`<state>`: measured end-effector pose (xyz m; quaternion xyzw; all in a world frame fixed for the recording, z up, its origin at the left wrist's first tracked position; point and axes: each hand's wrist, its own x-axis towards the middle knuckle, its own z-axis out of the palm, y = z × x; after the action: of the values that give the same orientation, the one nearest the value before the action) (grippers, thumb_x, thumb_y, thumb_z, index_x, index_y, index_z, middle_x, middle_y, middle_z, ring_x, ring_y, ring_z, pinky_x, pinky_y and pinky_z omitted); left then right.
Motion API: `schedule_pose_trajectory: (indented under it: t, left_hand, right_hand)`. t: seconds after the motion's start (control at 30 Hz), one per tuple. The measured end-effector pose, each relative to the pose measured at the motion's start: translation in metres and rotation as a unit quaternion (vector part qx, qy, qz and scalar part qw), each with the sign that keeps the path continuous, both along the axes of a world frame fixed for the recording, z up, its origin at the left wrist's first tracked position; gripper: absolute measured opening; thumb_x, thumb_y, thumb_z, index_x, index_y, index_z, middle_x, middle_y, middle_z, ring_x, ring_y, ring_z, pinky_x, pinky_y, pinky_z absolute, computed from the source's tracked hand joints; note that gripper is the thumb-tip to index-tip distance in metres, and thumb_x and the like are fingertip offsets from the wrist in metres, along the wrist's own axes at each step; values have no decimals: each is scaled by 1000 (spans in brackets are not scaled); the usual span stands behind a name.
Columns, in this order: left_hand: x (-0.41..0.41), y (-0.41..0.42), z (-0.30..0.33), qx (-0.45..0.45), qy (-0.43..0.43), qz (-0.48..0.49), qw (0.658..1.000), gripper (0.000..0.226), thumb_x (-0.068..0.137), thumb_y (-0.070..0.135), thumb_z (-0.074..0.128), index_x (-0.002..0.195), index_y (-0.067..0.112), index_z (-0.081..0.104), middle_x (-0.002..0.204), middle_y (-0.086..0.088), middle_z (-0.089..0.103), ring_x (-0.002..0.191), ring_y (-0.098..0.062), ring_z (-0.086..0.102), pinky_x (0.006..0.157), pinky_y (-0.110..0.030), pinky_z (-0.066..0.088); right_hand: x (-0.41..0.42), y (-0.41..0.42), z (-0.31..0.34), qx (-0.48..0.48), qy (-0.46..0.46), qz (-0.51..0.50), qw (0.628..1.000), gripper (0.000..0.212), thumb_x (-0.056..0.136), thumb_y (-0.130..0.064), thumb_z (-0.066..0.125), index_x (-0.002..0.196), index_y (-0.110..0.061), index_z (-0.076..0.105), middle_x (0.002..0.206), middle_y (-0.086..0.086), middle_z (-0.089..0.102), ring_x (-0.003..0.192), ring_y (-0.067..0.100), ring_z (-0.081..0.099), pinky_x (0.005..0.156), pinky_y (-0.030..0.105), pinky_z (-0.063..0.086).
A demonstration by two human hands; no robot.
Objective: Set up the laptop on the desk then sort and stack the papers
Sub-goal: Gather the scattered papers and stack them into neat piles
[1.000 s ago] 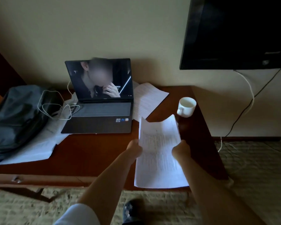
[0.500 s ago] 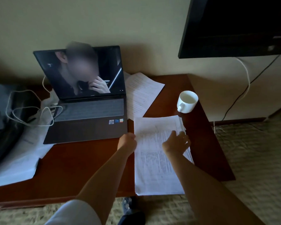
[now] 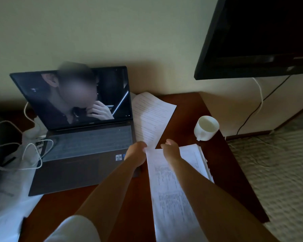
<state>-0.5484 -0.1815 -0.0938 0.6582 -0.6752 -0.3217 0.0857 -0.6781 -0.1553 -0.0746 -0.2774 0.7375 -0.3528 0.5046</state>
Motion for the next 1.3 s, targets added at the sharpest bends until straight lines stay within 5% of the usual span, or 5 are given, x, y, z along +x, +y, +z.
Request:
schedule_pose_trajectory:
  t: [0.23,0.5,0.87,1.17,1.3]
  left_hand:
    - [15,-14,-2,-1,-11,54,999,22,90,4,46,96,15,64,104,-9,65,90,-23,59,71,-31,47]
    - [14,-22,1,-10,-124,-21,992,39,71,12,74,104,18,55,110,-1,48,100,-19,53,82,-36,54]
    - [5,-26,5,-29,-181,-19,983,63,74,18,74,126,19,39,126,-5,37,116,-22,41,95,-35,47]
    - [-23,-9,18,-84,-187,-35,978,73,84,23,66,144,27,24,138,-7,31,126,-25,35,99,-38,42]
    - [-28,10,23,-147,-253,-86,952,37,92,22,58,128,32,55,139,0,41,128,-21,37,106,-39,35]
  right_hand:
    - [10,-52,-18,55,-160,-106,980,43,82,-7,55,124,-1,50,94,14,59,75,21,56,73,32,49]
    - [11,-61,-24,72,31,74,994,20,87,-12,55,67,-10,50,65,2,48,59,16,48,51,22,38]
    - [13,-52,13,-74,329,80,938,29,100,-24,39,109,-10,62,108,6,67,97,23,64,64,23,35]
    - [-34,-28,39,-34,230,10,972,29,96,-14,37,109,2,58,109,16,62,106,33,56,74,31,36]
    - [-52,-9,37,32,207,88,974,25,91,-5,47,110,4,61,105,11,57,109,32,56,86,37,47]
